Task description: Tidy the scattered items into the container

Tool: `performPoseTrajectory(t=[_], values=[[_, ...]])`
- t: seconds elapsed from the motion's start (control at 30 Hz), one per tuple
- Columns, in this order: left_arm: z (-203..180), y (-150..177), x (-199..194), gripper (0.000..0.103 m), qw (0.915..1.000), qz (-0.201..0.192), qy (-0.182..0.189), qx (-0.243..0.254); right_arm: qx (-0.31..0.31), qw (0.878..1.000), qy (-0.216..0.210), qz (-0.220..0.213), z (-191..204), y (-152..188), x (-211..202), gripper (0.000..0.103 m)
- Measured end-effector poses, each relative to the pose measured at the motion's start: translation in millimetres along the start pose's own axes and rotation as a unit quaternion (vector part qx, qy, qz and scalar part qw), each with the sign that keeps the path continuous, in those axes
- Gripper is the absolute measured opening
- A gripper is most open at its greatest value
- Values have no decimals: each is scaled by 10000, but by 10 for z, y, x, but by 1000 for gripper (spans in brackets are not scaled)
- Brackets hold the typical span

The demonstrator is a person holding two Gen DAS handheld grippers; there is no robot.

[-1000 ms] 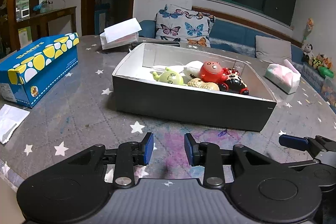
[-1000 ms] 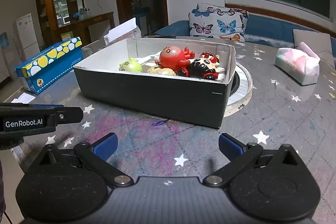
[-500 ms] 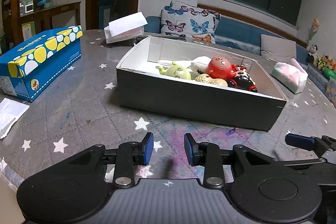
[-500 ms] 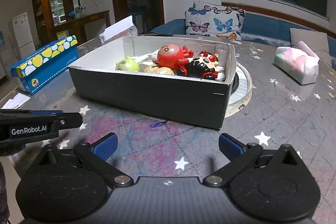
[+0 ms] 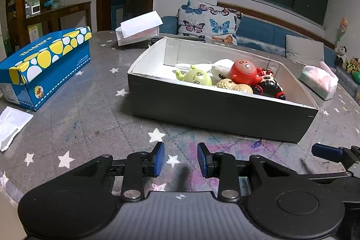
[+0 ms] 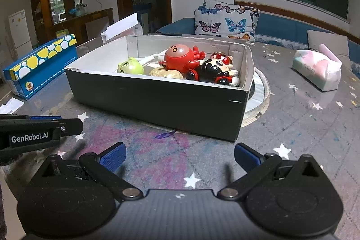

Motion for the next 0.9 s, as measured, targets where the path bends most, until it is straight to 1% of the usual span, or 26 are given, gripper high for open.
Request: performPoseTrajectory(t=[0.23, 0.43, 0.9], values=[[12, -33, 60, 34, 9999, 83, -56, 9, 20, 10000, 18, 29, -7, -5, 30, 103], [26, -89, 58, 34, 9999, 1, -129, 99, 41, 10000, 35, 55, -3, -32, 62, 103], [4, -137, 130, 35, 9995, 70, -203, 229, 98, 9999, 35, 99, -15, -90, 150, 103]])
Point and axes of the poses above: each gripper's, at about its wrist camera, not at the fingertips, and x roughly the way its jaws point, z to its left, y to its underside, the point moved 8 cm from there along x, roughly the way its jaws point, and after that the axes turned 2 degrees about y, right-handed, at the moved point
